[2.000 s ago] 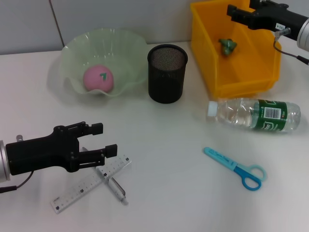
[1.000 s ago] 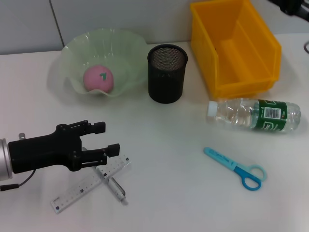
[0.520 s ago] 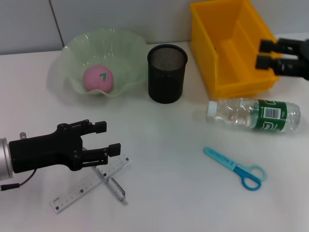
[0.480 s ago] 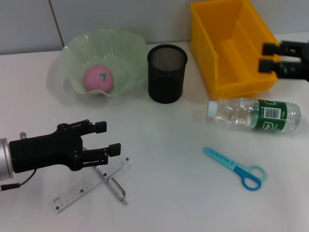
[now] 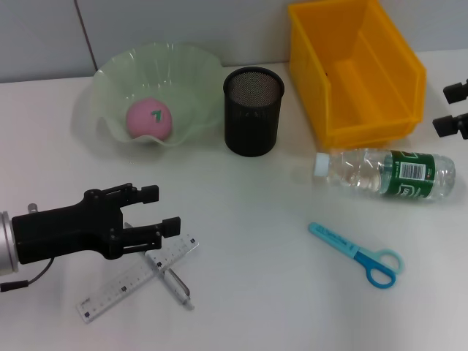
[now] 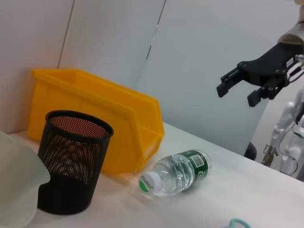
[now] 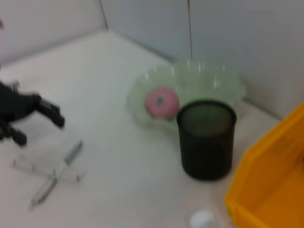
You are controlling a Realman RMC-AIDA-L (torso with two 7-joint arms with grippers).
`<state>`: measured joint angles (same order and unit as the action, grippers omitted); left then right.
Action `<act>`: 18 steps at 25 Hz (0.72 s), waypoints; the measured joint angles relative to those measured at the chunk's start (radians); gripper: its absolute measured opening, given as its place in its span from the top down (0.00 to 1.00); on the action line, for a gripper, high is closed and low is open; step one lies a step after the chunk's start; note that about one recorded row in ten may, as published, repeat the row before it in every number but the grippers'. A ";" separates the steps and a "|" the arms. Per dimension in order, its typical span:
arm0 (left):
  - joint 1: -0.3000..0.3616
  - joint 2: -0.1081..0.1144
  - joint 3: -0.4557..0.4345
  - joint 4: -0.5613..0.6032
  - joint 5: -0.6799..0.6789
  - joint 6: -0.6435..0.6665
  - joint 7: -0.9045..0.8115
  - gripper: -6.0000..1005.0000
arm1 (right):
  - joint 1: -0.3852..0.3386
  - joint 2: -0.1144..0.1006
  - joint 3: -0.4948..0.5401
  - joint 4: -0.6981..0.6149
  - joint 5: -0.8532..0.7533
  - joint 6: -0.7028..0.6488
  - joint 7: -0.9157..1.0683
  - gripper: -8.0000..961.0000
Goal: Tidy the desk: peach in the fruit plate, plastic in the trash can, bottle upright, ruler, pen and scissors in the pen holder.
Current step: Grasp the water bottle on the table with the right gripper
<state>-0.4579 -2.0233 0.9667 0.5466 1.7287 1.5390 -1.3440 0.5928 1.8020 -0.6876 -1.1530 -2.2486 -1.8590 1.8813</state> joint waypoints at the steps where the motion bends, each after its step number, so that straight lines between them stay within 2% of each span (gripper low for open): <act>1: 0.003 -0.001 0.000 0.000 -0.001 -0.001 -0.003 0.23 | 0.000 0.000 0.000 0.000 0.000 0.000 0.000 0.22; 3: 0.003 -0.001 0.000 0.000 -0.001 -0.001 -0.003 0.23 | 0.041 -0.001 -0.008 0.007 -0.084 -0.002 0.000 0.22; 7: 0.007 -0.006 -0.004 -0.001 -0.008 -0.004 -0.004 0.23 | 0.105 0.018 -0.062 0.017 -0.231 0.009 -0.005 0.22; 18: 0.012 -0.015 -0.029 -0.001 -0.009 -0.006 0.001 0.24 | 0.184 0.061 -0.221 0.067 -0.399 0.095 -0.005 0.22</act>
<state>-0.4463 -2.0385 0.9381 0.5461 1.7194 1.5332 -1.3432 0.7764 1.8626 -0.9088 -1.0856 -2.6478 -1.7636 1.8767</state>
